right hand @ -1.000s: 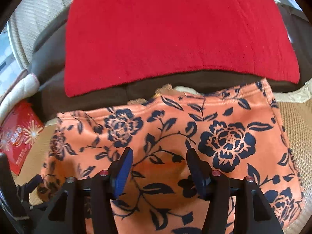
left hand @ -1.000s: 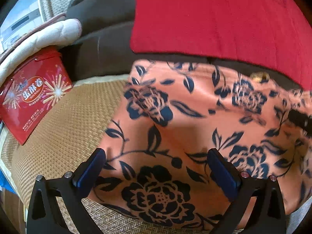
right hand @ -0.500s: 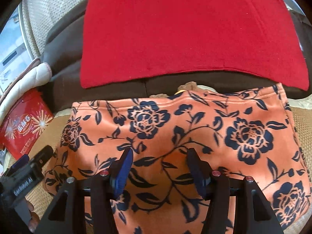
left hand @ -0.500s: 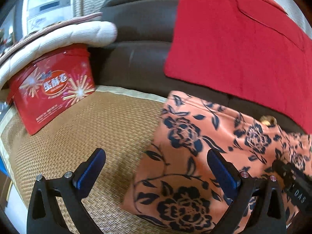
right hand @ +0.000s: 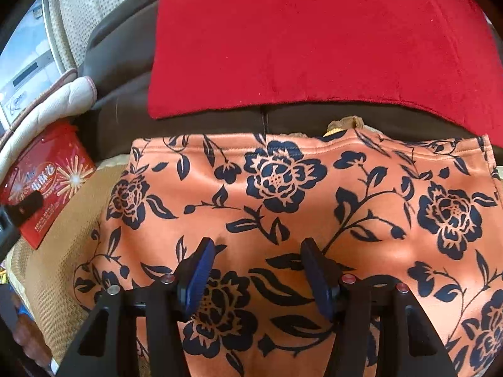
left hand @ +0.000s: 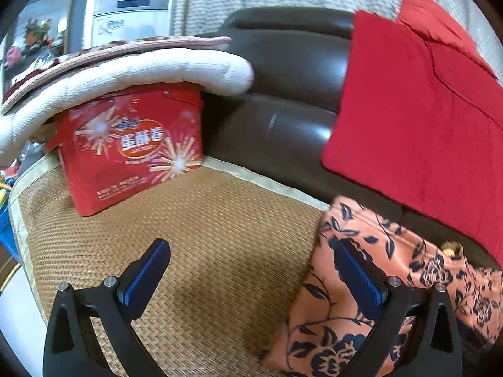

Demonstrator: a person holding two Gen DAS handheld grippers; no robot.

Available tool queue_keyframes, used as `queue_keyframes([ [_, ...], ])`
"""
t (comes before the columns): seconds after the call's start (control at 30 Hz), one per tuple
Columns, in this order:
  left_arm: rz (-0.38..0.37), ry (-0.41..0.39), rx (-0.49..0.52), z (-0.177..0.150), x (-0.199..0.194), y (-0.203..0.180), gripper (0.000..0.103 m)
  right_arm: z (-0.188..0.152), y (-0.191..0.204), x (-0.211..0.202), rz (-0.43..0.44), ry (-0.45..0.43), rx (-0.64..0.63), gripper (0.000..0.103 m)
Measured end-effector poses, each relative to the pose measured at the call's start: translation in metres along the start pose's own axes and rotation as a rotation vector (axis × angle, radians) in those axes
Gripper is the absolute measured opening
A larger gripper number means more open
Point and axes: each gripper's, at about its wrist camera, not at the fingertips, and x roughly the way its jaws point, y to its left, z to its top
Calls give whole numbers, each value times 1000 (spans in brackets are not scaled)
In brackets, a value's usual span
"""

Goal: Fold small clothes

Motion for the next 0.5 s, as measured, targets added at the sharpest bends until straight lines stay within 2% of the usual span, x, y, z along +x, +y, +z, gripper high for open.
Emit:
queue_keyframes([
  [0.5, 65, -58, -87, 15, -10, 27, 103, 0, 5, 8, -26, 26, -24, 61],
])
